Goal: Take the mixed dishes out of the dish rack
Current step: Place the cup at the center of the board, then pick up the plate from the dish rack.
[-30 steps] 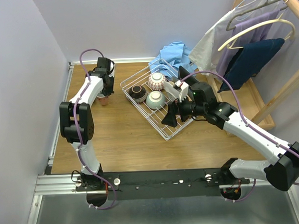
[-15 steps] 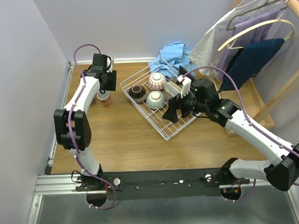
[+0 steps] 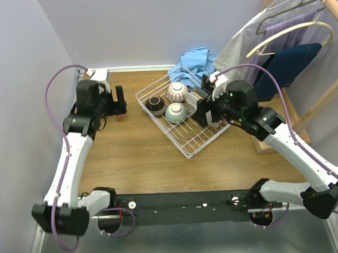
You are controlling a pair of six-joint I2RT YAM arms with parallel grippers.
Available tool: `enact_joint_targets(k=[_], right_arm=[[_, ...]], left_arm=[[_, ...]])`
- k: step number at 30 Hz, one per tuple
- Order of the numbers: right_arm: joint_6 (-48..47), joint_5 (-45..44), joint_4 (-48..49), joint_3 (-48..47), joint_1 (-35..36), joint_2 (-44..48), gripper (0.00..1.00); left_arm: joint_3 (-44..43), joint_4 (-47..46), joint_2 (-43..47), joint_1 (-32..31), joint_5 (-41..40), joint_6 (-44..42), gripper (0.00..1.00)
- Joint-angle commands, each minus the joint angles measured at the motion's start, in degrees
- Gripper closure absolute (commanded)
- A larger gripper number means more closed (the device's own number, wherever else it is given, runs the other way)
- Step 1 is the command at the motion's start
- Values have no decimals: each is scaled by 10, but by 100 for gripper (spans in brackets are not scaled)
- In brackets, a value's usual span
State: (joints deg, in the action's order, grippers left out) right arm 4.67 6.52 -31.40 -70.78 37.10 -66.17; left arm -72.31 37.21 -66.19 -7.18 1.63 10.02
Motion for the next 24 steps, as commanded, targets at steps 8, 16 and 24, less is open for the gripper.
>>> enact_joint_targets(k=[8, 16, 24], right_arm=[[-39, -73, -56, -79, -6, -117, 10], [-70, -30, -49, -85, -51, -167, 15], [-99, 39, -56, -86, -75, -193, 27]], left_arm=[[225, -42, 283, 3, 72, 94, 1], [234, -10, 315, 3, 110, 124, 1], [226, -13, 308, -8, 141, 139, 1]])
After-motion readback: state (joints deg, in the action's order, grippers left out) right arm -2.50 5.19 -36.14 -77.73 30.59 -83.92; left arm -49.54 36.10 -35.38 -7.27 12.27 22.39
